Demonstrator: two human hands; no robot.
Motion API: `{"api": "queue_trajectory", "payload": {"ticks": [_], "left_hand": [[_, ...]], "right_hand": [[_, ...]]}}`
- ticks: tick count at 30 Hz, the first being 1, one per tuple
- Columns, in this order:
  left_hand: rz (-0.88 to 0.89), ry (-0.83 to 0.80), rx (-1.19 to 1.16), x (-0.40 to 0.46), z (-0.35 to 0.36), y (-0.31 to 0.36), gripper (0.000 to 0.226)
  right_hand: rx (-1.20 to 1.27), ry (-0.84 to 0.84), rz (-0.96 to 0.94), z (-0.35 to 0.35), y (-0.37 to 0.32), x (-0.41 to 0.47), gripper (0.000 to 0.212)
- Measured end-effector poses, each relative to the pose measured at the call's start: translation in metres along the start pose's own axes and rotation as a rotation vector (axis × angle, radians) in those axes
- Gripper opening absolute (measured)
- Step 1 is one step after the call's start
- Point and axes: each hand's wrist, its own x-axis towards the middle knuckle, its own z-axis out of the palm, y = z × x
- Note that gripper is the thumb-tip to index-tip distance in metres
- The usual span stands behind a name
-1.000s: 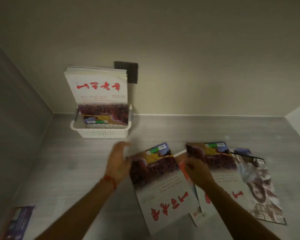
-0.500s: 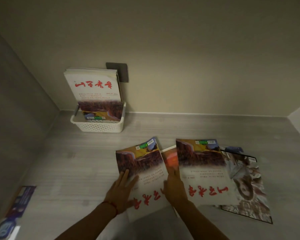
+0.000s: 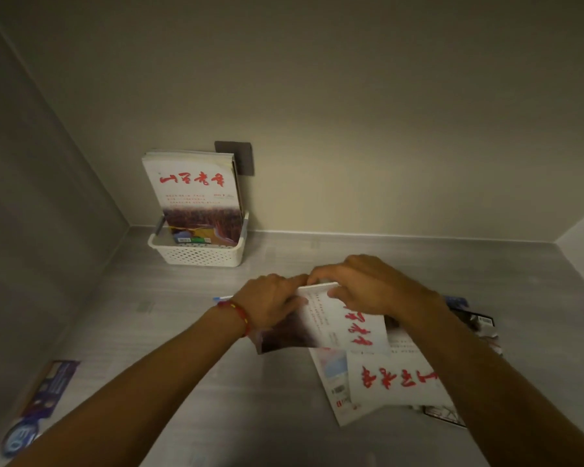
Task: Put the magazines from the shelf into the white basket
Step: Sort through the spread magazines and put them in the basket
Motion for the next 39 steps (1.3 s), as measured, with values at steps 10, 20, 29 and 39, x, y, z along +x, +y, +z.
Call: {"api": "queue_trajectory", "payload": {"ticks": [10,20,29,39], "left_hand": [[-0.402,0.334,-1.031,-0.042,-0.003,-0.025,0.024],[-0.488,0.392,-1.364,-0.079,0.001,-0.073,0.031],[-0.517,0.513,-1.294,-0.097,-0.031,-0.132,0.031],[-0.505,0.807,-0.855,-0.079,-0.084,-0.237,0.017]], "right_hand": [[0.881,0.708,0.663,0.024,0.027,-0.005,0.036],[0.961,0.328,0.349,0.07,-0.034,0.031,0.026],[0.76,0.345,0.305,0.047,-0.048,0.103,0.029],[0.39,0.536,0.215,0.008,-0.086,0.202,0.02]]}}
